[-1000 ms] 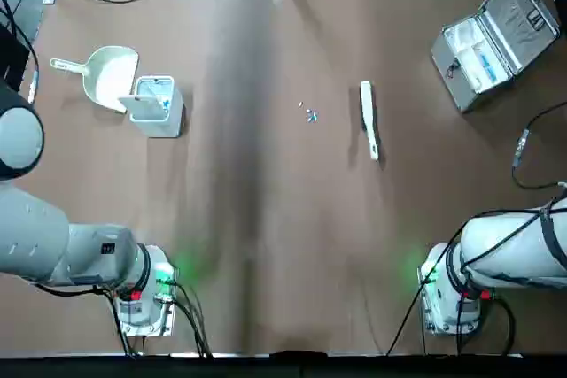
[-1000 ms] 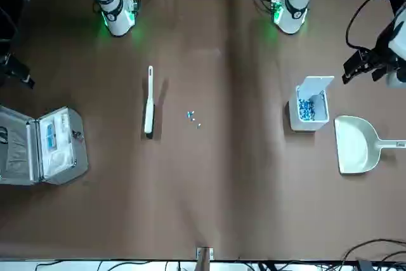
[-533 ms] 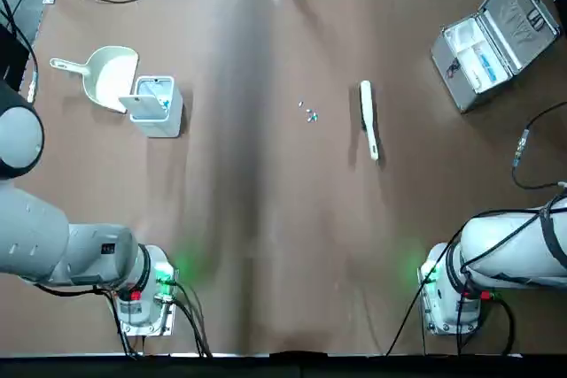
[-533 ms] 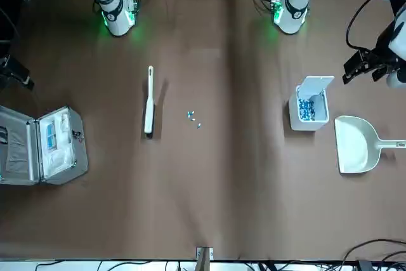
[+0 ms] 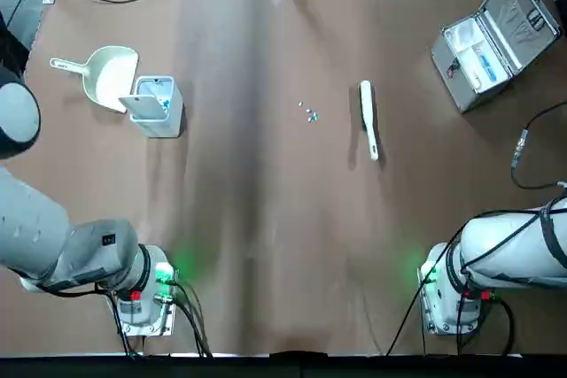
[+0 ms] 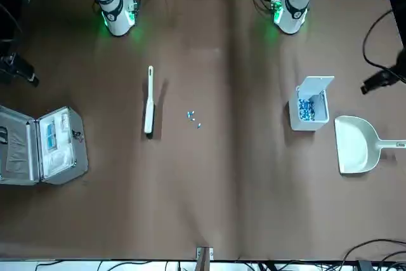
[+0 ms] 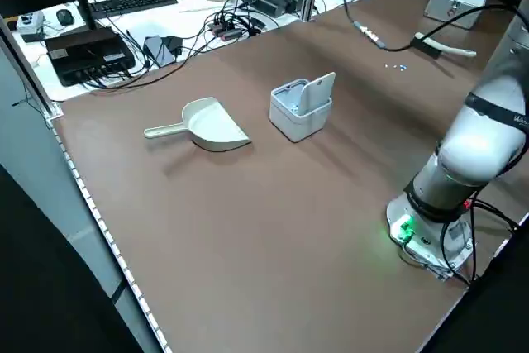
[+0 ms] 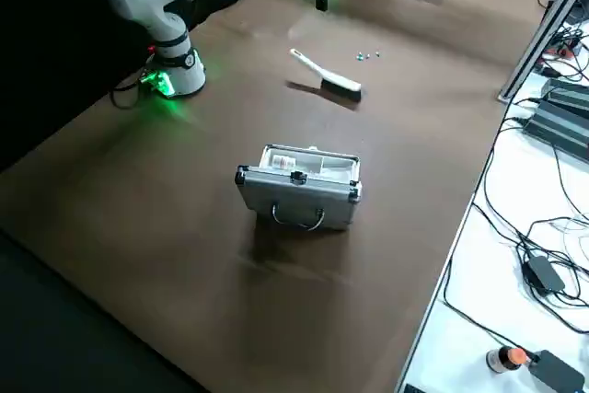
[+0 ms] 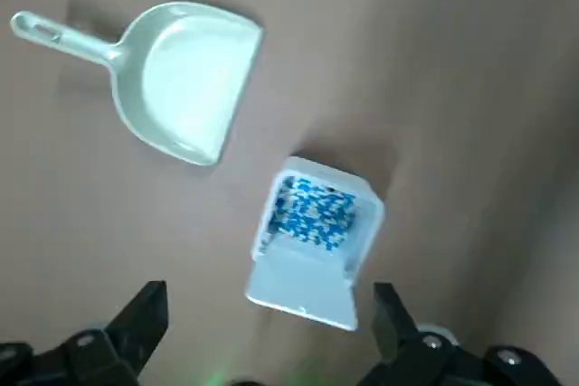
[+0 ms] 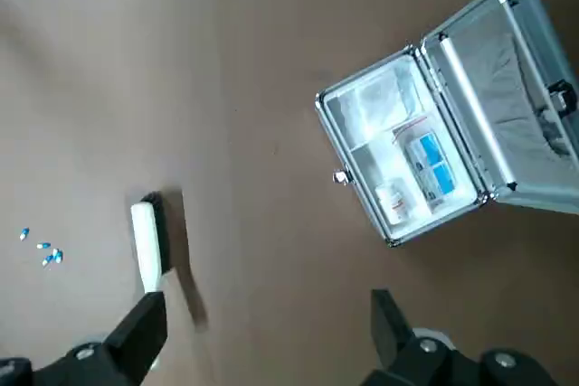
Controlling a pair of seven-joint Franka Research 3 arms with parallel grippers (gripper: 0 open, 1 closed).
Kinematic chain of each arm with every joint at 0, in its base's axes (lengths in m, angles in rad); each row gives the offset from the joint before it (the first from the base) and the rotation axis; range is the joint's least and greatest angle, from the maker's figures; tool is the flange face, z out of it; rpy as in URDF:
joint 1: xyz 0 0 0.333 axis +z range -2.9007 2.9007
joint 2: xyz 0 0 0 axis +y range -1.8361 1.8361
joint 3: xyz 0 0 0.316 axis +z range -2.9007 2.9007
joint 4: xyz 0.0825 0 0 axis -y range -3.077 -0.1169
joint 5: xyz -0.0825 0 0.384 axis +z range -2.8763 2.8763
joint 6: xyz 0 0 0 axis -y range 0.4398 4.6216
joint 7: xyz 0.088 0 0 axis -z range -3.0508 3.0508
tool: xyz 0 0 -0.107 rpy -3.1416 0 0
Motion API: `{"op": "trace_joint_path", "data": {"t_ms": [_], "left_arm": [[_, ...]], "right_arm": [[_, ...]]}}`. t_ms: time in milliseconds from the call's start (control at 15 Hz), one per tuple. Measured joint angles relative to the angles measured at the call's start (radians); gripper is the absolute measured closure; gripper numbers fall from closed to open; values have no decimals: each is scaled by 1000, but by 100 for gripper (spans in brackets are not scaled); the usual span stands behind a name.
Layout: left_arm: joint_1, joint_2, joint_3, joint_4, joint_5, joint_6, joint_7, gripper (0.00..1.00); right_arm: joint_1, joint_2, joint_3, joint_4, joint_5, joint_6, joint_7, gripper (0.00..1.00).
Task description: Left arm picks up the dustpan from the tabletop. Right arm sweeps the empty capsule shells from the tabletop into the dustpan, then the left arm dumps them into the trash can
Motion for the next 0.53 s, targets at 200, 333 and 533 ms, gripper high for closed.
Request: {"op": "trace_joint_path", "data": {"t_ms": [200,333,533], "left_arm": [[103,54,3,-20,0,77,-9,0],[155,87,4,-47,0,161,-57,0],[238,165,5,-77,0,255,-190,0]], "right_arm": [[19,1,1,-56,2,3,0,0],[39,1,2,-91,2,10,1,0],[73,-2,2,-143,3,18,2,0]]}}
